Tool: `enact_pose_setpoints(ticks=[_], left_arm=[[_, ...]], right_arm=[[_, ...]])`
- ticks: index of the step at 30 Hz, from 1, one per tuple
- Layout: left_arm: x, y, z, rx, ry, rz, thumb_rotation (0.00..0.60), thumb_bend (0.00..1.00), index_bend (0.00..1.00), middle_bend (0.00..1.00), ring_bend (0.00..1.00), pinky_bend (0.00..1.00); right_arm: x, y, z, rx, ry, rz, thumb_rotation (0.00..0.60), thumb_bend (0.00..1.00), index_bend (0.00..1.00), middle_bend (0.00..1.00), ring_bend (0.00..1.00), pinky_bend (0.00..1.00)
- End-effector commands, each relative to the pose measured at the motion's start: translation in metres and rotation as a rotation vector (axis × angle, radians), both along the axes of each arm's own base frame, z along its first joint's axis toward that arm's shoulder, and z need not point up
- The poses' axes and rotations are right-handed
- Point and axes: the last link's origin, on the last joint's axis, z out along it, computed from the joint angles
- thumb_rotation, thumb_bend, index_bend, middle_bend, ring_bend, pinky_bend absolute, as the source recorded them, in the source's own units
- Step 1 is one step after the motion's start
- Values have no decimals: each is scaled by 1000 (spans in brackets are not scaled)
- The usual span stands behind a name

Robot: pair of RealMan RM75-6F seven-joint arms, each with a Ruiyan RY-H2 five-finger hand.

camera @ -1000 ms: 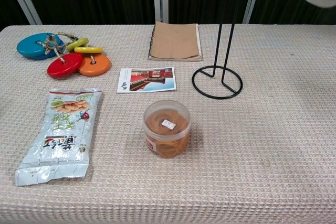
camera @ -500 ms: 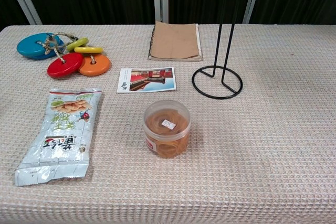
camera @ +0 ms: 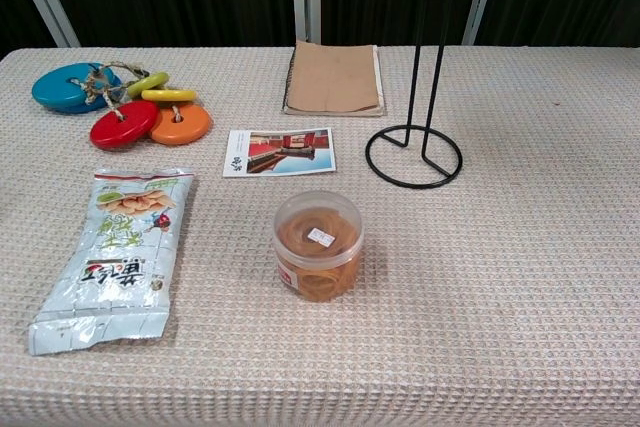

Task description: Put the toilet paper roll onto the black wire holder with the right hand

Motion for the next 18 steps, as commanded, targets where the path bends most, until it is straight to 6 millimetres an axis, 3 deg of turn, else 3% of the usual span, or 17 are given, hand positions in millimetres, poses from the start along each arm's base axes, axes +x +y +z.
enact_pose_setpoints(ticks=[1,13,16,18], left_arm=[[0,0,-1,-5,-4,1,261,101,107,47,42,196],[-2,0,-2,-4,-10,4,260,100,107,47,42,197],[-3,0,-2,-4,-10,5,260,101,107,47,43,197],[-3,-1,-1,0,-10,4,260,100,107,47,43,197]], right_arm=[[-1,-6,-8,28,9,-24,600,238,569,412,307,314],[-24,-8,-42,95,64,-80,600,237,500,381,282,293],[-30,-8,-50,112,77,-87,600,233,378,340,242,265],[-35,-8,-55,119,94,-84,600,228,198,277,186,224]])
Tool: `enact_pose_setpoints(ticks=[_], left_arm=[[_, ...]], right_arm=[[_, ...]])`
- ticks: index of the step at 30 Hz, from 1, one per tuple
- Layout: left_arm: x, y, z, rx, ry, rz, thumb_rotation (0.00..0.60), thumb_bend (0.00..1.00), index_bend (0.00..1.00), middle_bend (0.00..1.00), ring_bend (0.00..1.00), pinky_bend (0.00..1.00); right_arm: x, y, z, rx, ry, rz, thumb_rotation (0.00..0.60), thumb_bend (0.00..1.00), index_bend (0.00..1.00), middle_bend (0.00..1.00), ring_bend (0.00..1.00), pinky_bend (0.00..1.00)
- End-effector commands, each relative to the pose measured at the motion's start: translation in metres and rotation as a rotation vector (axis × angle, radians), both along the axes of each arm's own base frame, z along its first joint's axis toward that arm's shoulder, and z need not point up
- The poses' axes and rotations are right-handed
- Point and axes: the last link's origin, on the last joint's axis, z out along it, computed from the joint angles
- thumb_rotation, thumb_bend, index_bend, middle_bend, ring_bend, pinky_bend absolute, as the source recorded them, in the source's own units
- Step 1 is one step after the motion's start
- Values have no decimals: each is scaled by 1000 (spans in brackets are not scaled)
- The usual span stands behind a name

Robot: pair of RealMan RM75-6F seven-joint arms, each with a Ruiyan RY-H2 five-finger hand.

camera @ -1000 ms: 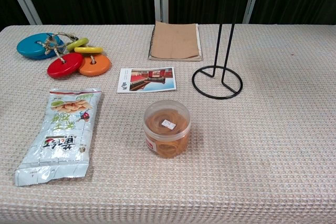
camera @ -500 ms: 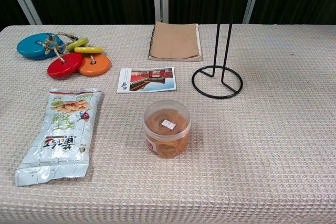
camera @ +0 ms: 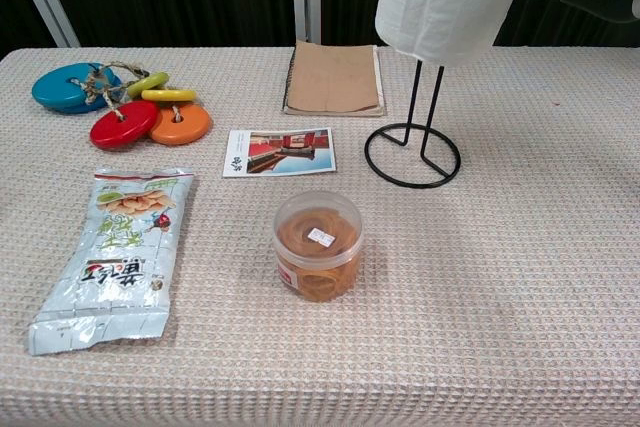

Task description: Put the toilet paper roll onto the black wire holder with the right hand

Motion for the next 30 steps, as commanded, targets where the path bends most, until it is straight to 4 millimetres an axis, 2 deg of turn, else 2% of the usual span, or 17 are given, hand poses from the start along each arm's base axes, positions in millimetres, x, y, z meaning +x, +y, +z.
enact_pose_setpoints(ticks=[1,3,4,9,15,18,22,26,30], left_arm=[[0,0,1,5,1,-1,259,100,107,47,43,197],[0,0,3,12,3,-2,258,100,107,47,42,197],[0,0,4,14,4,-3,257,100,107,47,43,197],[1,-2,7,19,9,-3,257,100,107,47,42,197],[0,-2,5,13,5,0,257,101,107,47,42,197],[0,-2,4,13,2,1,260,101,107,47,42,197],[-2,-2,5,11,5,8,256,101,107,46,43,197],[-1,0,6,13,5,2,256,100,107,47,42,197],[1,1,6,15,7,-5,256,100,107,47,43,196]], right_arm=[[-7,1,-10,24,30,9,600,218,80,178,112,159],[-12,0,-14,39,50,10,600,185,0,39,21,50],[-15,0,-15,39,49,5,600,151,0,3,0,15],[-22,-2,-19,18,51,0,600,10,0,0,0,0],[-31,7,-13,4,92,28,600,0,0,0,0,0],[-47,19,0,-48,206,68,600,0,0,0,0,0],[-88,51,21,-180,533,131,600,0,0,0,0,0],[-135,97,38,-323,951,116,600,0,0,0,0,0],[-167,141,46,-366,1150,7,600,16,0,0,0,0]])
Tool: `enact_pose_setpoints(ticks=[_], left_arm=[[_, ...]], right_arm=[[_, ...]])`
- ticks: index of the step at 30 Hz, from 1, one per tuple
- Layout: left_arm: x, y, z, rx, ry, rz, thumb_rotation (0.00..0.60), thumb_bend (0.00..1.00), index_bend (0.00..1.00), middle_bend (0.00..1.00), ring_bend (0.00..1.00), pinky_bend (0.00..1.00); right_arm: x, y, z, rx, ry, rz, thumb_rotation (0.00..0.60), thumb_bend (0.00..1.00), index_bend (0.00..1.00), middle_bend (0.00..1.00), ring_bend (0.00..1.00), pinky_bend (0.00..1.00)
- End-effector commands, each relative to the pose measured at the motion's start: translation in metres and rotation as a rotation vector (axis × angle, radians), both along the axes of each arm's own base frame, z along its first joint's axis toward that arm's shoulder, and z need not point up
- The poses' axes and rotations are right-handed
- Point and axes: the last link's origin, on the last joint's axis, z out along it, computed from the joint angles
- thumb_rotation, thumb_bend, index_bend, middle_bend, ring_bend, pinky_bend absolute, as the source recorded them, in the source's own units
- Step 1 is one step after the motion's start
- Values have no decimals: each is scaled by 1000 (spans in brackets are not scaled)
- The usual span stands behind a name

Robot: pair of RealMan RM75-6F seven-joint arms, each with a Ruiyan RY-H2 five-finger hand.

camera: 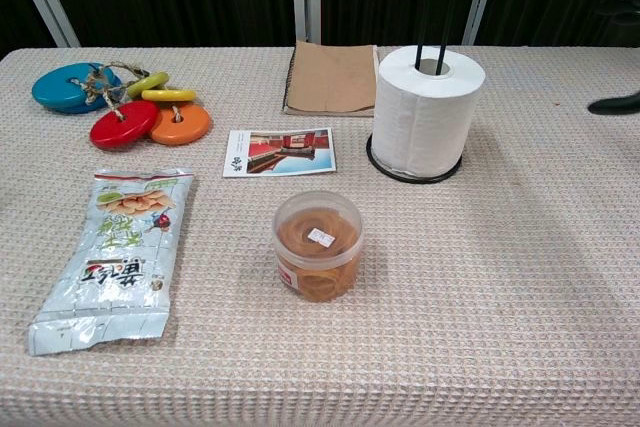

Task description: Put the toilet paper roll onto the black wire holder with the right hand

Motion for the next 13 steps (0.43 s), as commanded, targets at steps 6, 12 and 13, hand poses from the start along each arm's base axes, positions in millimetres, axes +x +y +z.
enact_pose_setpoints(ticks=[6,12,13], left_arm=[[3,0,0,3,4,-4,257,101,107,47,43,196],[4,-1,-1,5,4,-7,260,100,107,47,42,197],[5,-1,-1,5,4,-7,260,100,107,47,42,197]], right_arm=[[-92,124,34,-263,520,-250,600,52,0,0,0,0],[-100,144,38,-278,489,-275,600,56,0,0,0,0],[-102,146,38,-279,482,-277,600,59,0,0,0,0]])
